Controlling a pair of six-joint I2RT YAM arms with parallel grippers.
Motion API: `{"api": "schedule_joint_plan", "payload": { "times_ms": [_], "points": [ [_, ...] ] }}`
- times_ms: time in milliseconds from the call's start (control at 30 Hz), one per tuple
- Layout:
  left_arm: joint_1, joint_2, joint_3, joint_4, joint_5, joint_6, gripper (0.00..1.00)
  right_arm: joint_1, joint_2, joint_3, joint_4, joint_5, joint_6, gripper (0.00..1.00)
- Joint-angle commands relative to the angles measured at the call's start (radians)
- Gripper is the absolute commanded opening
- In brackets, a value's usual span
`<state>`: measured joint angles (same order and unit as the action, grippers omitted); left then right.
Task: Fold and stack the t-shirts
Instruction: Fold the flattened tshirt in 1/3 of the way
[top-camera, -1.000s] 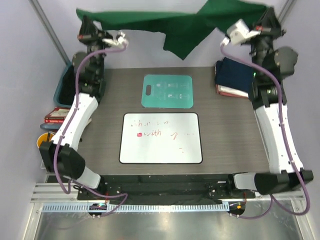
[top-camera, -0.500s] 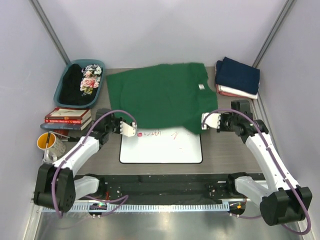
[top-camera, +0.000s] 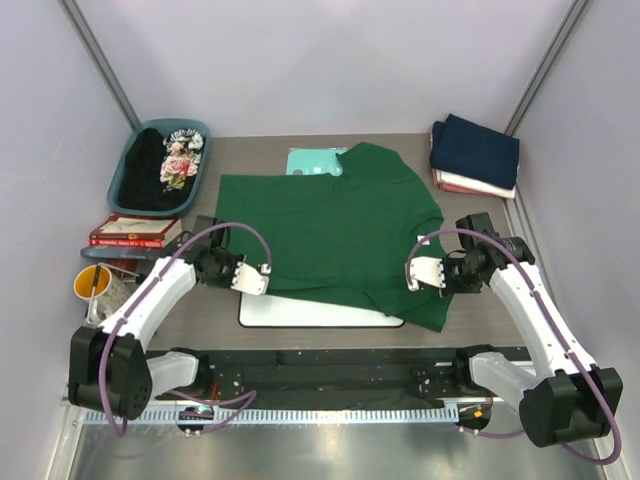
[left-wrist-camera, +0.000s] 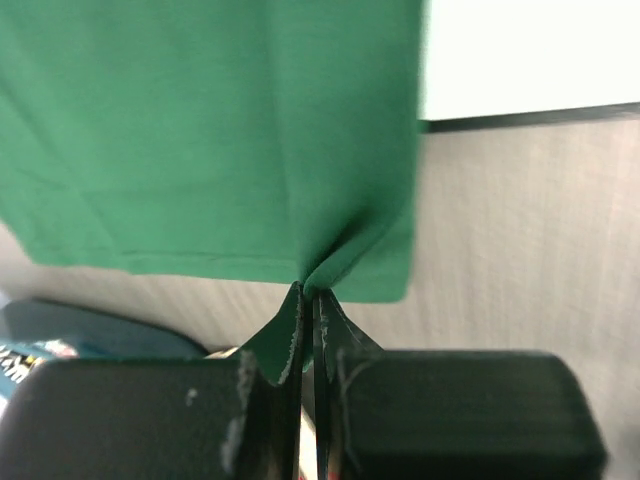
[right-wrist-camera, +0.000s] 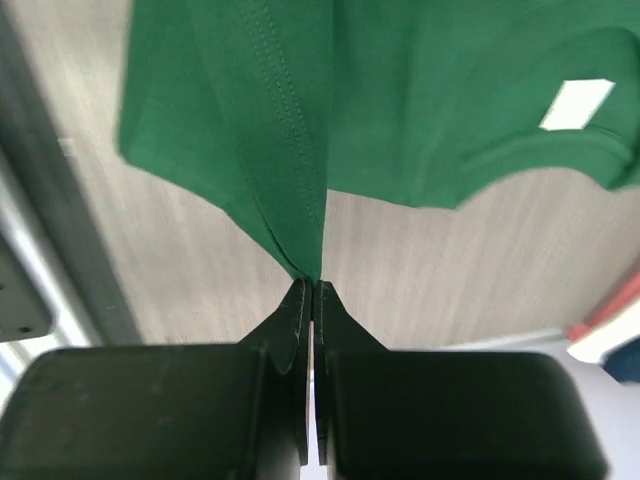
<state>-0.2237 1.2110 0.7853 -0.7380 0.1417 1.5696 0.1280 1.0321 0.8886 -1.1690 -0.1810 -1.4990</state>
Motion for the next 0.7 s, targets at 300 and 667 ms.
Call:
{"api": "schedule_joint_plan", "payload": {
  "times_ms": [300,667],
  "points": [
    [0.004,-0.041,-0.02,0.004,-0.06,-0.048,0.0,-0.001,0.089,0.067,0.44,0.129,0.089,0.01],
    [0.01,0.061,0.045,0.11,-0.168,-0.111,0.0,-0.001,0.236,0.118,0.657,0.149,0.111,0.01]
  ]
}}
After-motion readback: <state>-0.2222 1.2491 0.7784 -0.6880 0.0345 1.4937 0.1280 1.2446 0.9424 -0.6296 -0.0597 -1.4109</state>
